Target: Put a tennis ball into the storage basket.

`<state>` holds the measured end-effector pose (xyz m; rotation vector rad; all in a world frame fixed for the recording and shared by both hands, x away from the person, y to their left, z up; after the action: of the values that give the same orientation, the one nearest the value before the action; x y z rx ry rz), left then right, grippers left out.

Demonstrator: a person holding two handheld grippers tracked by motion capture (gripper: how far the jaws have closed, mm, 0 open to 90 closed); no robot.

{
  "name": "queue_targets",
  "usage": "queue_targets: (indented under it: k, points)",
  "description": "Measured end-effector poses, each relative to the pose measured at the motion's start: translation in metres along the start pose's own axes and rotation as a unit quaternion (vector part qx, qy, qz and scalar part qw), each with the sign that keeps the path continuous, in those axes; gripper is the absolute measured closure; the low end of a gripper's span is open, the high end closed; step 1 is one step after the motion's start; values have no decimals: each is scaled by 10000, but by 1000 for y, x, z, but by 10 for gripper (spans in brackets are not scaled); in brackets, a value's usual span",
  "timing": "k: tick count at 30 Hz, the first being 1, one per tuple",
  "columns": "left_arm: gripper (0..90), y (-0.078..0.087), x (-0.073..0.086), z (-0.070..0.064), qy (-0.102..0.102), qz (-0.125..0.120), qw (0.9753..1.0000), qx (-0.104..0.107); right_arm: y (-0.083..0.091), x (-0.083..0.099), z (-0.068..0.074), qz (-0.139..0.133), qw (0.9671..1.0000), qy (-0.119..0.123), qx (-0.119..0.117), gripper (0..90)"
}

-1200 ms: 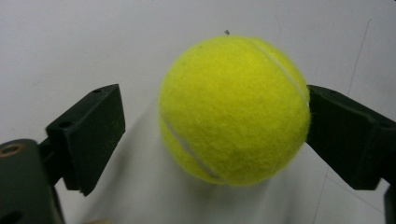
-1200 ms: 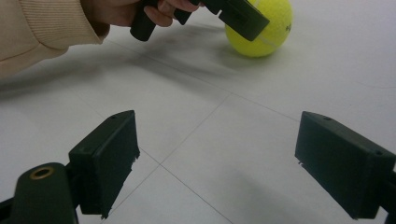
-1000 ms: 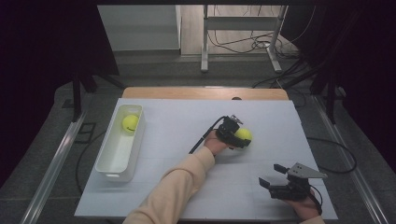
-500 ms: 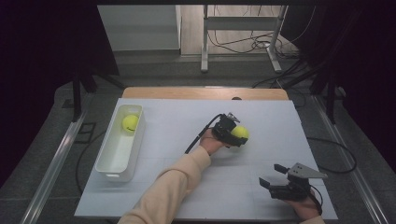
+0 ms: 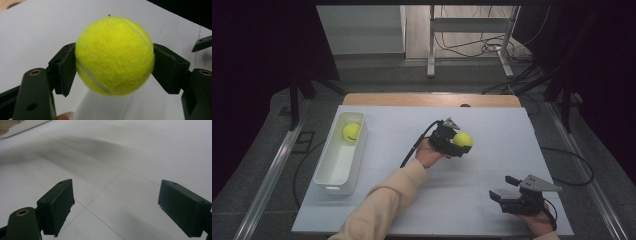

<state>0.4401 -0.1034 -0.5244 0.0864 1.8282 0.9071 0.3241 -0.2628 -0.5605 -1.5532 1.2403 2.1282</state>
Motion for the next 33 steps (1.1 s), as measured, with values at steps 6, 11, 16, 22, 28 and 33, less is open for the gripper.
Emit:
queue_targets:
  k: [6, 11, 16, 22, 28, 33]
  points:
    - [267, 17, 2, -3, -66, -93, 9999, -47, 0, -1, 1, -19, 10000, 22, 2, 137]
    - [267, 28, 2, -6, -102, -184, 9998, -37, 0, -1, 1, -15, 10000, 26, 0, 137]
    - [267, 41, 4, -8, -143, -251, 9996, -53, 0, -1, 1, -18, 10000, 35, 0, 137]
    - [266, 48, 8, -7, -181, -243, 9995, -121, 0, -1, 1, -18, 10000, 43, 7, 137]
    - [267, 51, 11, -5, -145, -242, 9995, -159, 0, 0, 1, 9, 10000, 41, 15, 138]
    - [267, 53, 12, -3, -101, -262, 9995, -172, 0, 0, 1, 5, 10000, 43, 13, 138]
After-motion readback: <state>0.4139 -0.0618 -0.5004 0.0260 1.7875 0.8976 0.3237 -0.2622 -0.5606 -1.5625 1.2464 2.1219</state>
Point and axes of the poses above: each handheld gripper's, and its own axes: y roughly backward along the jaws, x roughly out of its underside, z roughly to its left, the point moved 10 cm from there along -y, roughly forward along the jaws
